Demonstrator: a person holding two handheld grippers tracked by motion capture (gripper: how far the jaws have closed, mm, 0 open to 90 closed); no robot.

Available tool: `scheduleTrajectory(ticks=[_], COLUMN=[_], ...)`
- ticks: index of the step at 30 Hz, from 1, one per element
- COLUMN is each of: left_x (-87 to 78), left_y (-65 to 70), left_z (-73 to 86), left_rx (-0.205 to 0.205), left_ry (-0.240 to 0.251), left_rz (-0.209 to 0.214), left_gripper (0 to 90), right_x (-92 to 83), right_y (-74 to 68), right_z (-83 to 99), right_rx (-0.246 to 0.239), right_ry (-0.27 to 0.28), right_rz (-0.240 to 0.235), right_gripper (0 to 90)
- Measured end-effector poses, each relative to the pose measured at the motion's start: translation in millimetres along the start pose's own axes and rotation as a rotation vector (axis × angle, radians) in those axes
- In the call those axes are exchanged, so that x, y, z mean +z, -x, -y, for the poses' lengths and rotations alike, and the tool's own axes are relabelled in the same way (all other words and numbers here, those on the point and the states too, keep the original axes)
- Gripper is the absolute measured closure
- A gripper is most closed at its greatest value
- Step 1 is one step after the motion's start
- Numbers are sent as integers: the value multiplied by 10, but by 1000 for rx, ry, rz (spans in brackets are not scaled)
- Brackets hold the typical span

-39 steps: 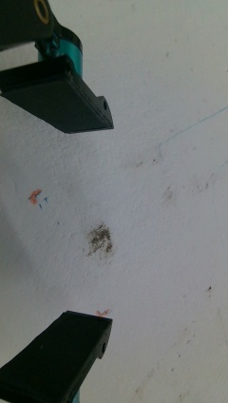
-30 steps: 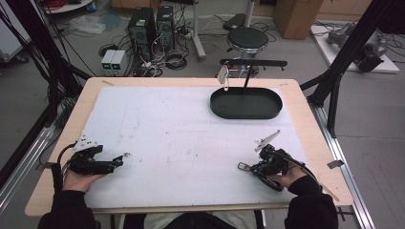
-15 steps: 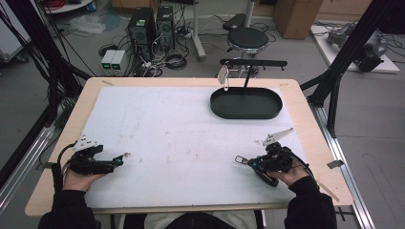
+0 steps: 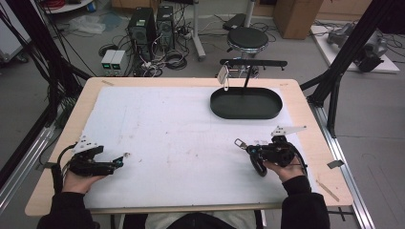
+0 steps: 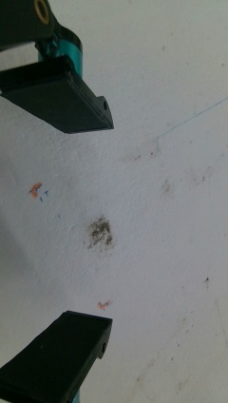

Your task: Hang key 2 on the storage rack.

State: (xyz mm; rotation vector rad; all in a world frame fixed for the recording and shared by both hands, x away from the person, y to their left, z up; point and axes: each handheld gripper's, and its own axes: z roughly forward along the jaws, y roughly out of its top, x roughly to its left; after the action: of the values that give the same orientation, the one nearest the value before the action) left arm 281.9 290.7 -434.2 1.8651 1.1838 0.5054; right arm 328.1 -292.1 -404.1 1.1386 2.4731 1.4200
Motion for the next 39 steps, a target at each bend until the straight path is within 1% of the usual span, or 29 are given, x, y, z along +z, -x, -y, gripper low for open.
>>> scheduleTrajectory(ticks=[1,3,5,6,8,9,12,16,18,21,23,26,29,32,35,39], left_x=[-7,-18,-23,-24,-25,-23,-20,-17,-18,-18,-21,-20,-16,-11,-21,-15], left_y=[10,21,13,9,4,3,12,14,14,16,19,24,18,9,7,5], left_z=[4,3,0,0,1,2,2,2,2,2,3,6,14,20,18,19], left_rx=[1,7,1,-1,-7,-2,1,5,0,5,11,14,9,7,2,3], left_ry=[0,7,16,20,22,20,20,19,23,26,24,25,24,21,31,27], left_rz=[4,7,1,1,-2,-4,-1,-2,-7,-17,-16,-15,-8,-8,-5,2], left_gripper=[73,73,72,73,72,72,72,73,73,72,72,73,73,73,73,73], right_x=[-2,5,5,-1,-13,-16,-24,-27,-28,-24,-25,-29,-22,17,58,101], right_y=[-7,-17,-18,-14,-7,1,20,26,34,45,58,85,119,164,201,272], right_z=[-6,-20,-45,-63,-85,-96,-132,-196,-249,-353,-425,-529,-620,-696,-758,-813], right_rx=[8,27,38,41,55,60,68,57,53,43,41,36,45,54,67,97], right_ry=[16,43,60,78,97,105,107,120,121,115,121,146,164,185,200,208], right_rz=[3,24,35,45,49,51,49,68,68,72,78,91,97,114,123,108], right_gripper=[872,872,873,873,873,873,873,873,873,874,874,874,874,874,874,874])
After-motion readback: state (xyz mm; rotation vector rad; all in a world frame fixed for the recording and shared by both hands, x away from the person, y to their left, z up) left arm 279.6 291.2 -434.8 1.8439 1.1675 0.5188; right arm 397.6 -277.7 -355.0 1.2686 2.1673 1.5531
